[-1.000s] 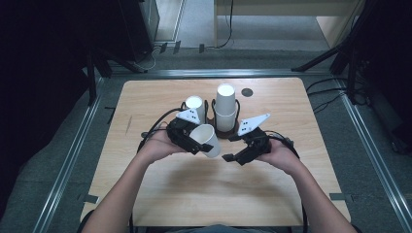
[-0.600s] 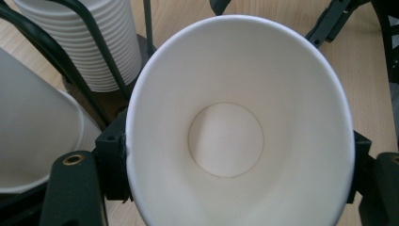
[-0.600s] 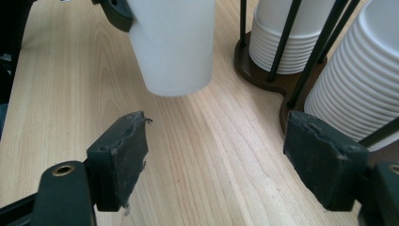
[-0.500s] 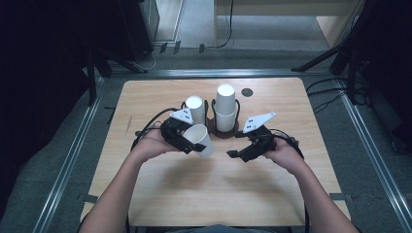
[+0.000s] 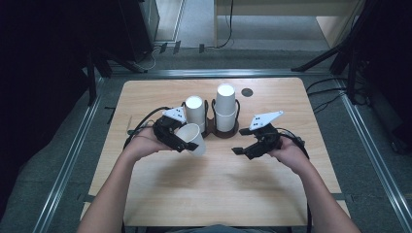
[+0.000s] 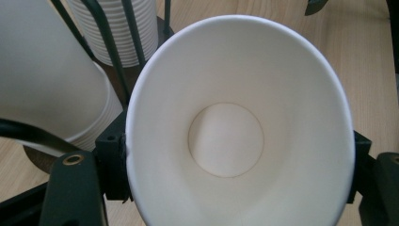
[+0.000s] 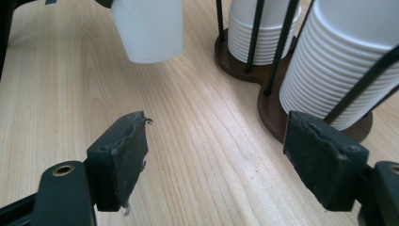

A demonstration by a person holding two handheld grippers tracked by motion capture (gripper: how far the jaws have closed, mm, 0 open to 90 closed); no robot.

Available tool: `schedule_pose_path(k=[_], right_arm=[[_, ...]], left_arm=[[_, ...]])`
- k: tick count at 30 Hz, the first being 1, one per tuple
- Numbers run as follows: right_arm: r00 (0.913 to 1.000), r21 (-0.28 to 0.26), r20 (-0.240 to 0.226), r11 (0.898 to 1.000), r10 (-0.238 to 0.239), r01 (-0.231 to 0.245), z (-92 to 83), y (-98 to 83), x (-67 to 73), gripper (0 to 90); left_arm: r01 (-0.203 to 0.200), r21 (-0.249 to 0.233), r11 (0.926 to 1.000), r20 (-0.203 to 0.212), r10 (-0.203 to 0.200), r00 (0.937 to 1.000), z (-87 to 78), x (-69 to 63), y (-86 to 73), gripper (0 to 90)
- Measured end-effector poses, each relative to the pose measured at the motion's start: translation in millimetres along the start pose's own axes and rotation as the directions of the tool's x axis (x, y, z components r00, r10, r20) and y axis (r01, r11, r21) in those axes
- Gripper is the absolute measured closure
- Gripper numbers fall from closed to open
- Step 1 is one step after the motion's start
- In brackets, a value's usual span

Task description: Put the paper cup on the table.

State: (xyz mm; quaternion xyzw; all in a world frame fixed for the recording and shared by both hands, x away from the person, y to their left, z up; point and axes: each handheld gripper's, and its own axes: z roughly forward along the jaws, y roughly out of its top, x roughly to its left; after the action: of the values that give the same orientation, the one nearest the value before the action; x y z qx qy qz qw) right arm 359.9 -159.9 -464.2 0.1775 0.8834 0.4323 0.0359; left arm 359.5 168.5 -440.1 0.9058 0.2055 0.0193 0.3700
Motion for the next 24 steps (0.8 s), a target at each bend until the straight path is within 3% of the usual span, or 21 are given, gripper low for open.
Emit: schedule_pose_path(k=[13,24], right_arm=[[0.9996,-0.005,0.023,1.000,0.015,-0.014,-6.4,-4.4,-6.7,22.2],[0.9989,-0.007,0.031,0.999,0.036,-0.036,-9.3,-7.5,-12.1,22.2]], left_arm=[[0.021,0.000,0.9998,-0.018,-0.021,0.9996,-13.6,8.1,-7.0,24.0],[0.072,-0.009,0.9974,-0.044,-0.072,0.9964,-25.3,20.1,-18.1,24.0]])
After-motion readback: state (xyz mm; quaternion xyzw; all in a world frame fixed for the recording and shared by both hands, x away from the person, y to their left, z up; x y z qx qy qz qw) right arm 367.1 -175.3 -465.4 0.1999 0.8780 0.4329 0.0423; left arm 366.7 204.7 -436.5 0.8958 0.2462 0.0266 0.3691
